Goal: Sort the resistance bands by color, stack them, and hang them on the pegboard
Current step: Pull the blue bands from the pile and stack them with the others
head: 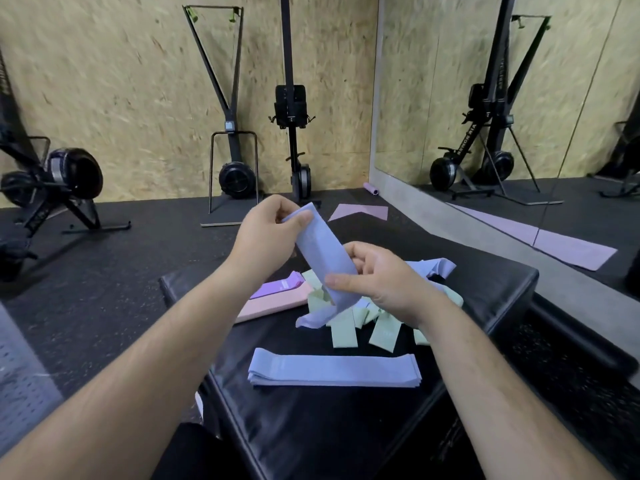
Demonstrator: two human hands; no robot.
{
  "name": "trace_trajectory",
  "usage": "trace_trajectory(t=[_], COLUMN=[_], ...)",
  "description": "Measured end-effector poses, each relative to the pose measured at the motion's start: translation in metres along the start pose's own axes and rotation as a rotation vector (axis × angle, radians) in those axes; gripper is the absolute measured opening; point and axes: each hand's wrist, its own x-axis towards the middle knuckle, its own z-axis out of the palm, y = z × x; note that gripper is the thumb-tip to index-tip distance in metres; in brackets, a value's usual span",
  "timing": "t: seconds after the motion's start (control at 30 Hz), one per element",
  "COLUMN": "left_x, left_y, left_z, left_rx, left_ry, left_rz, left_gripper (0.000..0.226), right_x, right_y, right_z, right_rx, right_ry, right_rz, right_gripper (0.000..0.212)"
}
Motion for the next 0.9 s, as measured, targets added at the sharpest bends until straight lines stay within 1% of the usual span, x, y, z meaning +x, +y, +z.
trace_trajectory(t=[0.1,0.2,0.27,0.37,0.47,0.57,0.67,0.77,0.9], left_x=[0.001,-0.003,-0.007,-0.017,-0.034,-0.058,-0.080,-0.095,-0.111], left_y=[-0.017,-0.043,-0.062,-0.090,-0.116,-0.136,-0.157,-0.179,-0.202], left_z=[-0.010,-0.016,-0.020,-0.024,-0.020,-0.012,-0.004,0.003,0.007], left_rx=[-0.021,-0.061,-0.100,-0.118,-0.153,-0.213,-0.205,-0.146,-0.025], left_ry=[0.054,0.080,0.096,0.118,0.129,0.149,0.174,0.238,0.298], left_rz=[-0.099,-0.195,-0.241,-0.318,-0.399,-0.477,-0.485,-0.486,-0.438], left_gripper=[0.020,0.019,0.019,0.019,0.019,0.015,0.016,0.018,0.008], right_x=[-0.007,-0.016,-0.022,-0.030,-0.036,-0.044,-0.052,-0.061,-0.067], right_y=[0.013,0.025,0.031,0.048,0.070,0.093,0.119,0.143,0.165], right_z=[-0.009,-0.025,-0.037,-0.055,-0.070,-0.074,-0.061,-0.044,-0.029], right_rx=[-0.075,-0.173,-0.256,-0.312,-0.337,-0.223,-0.101,-0.004,-0.062], right_ry=[-0.054,-0.110,-0.113,-0.072,0.066,0.240,0.374,0.497,0.585], right_rz=[0.086,0.189,0.256,0.329,0.343,0.331,0.301,0.278,0.273], right_gripper=[0.033,0.029,0.029,0.028,0.035,0.041,0.040,0.036,0.033])
